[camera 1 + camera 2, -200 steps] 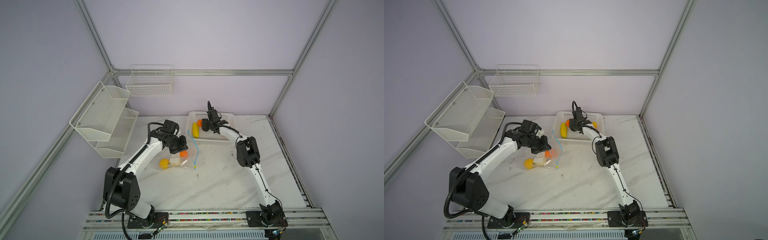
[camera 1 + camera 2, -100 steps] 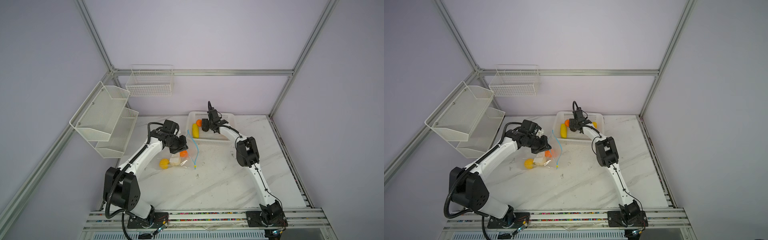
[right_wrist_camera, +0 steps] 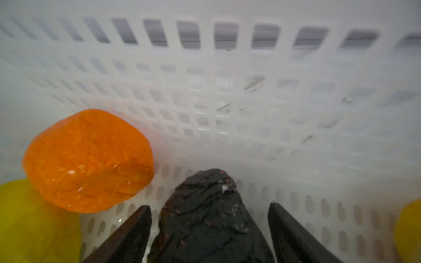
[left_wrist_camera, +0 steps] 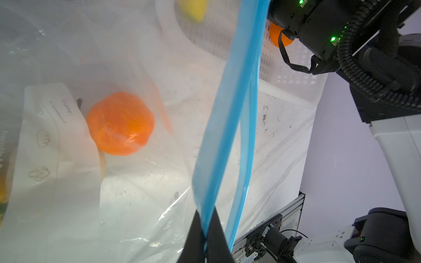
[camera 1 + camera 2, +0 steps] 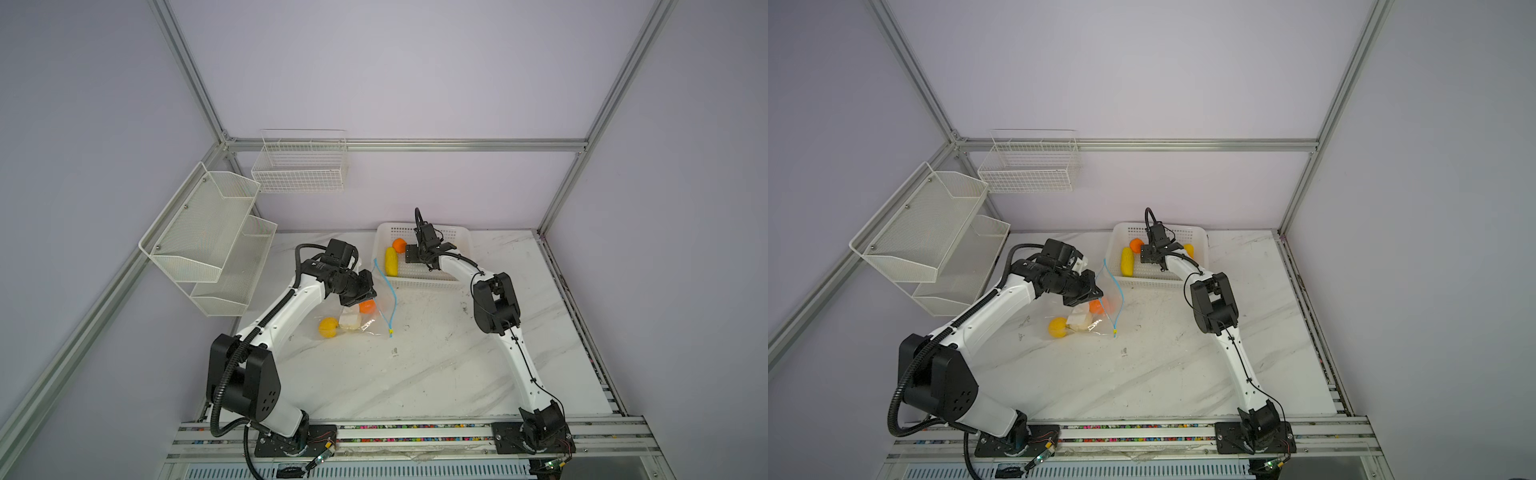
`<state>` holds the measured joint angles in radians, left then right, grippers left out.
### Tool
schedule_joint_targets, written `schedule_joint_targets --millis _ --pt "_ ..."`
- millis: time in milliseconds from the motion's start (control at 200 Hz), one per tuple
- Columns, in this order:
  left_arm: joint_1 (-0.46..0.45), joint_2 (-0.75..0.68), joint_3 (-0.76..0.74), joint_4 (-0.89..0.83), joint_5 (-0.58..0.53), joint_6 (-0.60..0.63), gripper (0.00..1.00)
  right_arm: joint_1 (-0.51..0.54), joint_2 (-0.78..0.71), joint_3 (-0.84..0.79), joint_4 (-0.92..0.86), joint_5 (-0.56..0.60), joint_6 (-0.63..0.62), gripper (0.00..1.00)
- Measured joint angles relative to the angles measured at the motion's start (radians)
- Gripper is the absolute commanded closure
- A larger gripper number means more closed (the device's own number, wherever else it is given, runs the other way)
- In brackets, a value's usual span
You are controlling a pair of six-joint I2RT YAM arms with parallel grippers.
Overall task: Place the food in the zip-top bag and seal the zipper
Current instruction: 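Lower the right gripper onto the dark avocado and grasp it, then carry the dark avocado with the right gripper to the bag mouth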
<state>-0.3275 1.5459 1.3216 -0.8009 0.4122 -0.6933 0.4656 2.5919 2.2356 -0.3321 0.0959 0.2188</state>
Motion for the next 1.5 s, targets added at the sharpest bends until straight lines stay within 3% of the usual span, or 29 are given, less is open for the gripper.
schedule_joint_targets --millis 605,830,1060,1500 --pt "0.0 -0.002 0.0 0.0 0.002 -0.002 1.0 -0.002 0.014 0.064 0.013 -0.003 -0.008 0.28" --pt "0.0 -0.002 0.0 0.0 0.003 -0.002 1.0 -0.004 0.021 0.064 0.014 -0.01 -0.007 0.36" --pt "0.0 -0.002 0.0 0.0 0.003 -0.001 1.0 -0.006 0.021 0.063 0.015 -0.011 -0.007 0.39" --pt "0.0 -0.001 0.0 0.0 0.005 0.006 1.0 -0.007 -0.179 -0.204 0.082 -0.056 -0.011 0.4"
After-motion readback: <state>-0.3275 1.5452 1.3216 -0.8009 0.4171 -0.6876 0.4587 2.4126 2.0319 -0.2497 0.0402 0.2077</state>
